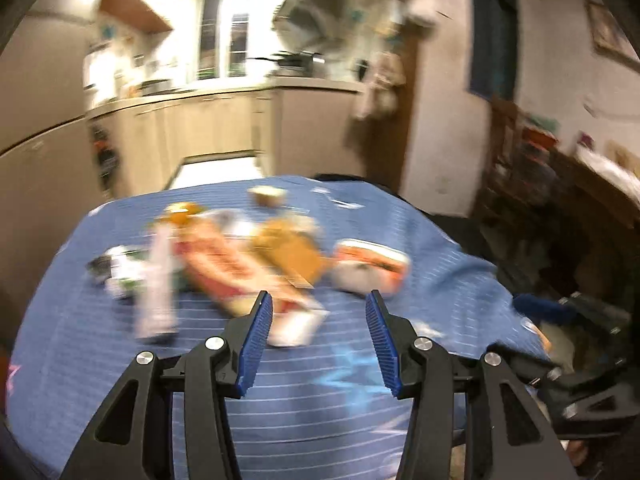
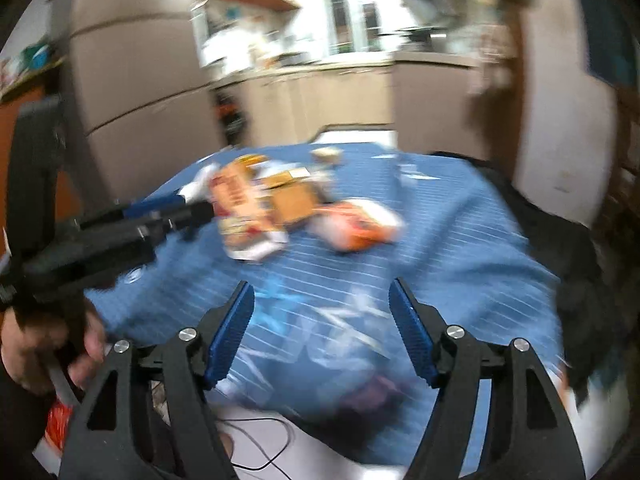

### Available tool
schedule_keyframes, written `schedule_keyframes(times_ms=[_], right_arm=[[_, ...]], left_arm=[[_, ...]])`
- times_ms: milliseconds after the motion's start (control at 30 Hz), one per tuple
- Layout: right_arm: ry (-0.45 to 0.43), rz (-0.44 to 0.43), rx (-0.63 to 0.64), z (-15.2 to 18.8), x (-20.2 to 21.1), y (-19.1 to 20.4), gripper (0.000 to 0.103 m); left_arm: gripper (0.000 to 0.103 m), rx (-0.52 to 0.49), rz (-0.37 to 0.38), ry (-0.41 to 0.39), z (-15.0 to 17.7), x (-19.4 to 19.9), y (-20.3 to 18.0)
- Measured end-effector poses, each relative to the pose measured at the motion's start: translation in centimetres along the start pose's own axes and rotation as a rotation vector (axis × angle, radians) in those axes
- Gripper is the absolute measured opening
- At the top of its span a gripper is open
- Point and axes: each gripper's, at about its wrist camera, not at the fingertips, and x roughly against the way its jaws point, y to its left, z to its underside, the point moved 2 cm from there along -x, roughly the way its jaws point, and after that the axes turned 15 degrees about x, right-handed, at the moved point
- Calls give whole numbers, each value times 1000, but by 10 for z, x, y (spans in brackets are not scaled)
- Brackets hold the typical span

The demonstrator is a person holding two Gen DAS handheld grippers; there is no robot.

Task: Collect trash
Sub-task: 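Swing both tools back over the table toward the boxes, then grasp the red-and-yellow box with the right gripper while the left gripper grasps the white medicine box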

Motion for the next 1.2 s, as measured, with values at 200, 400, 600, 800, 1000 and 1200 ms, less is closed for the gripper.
schedule_keyframes(times_ms=[200,400,600,800,1000,1200], right_arm=[[45,-162,150,-54,-82,44,73],[110,-206,235,-81,-137,58,73],[153,-202,306,-89,-166,65,73],[159,-191,341,-94,-168,71,74],[131,-194,333,-96,-165,73,73],[144,-191,359,-99,-173,74,73]], left_arm=[[73,175,-111,-22,-33,8,119],[77,307,-97,70,-37,-24,188],[80,313,-54,156,-32,-63,182],[80,343,-26,189,-31,-92,184],[49,406,-13,193,-22,-103,191],[23,366,22,160,-26,-89,180]])
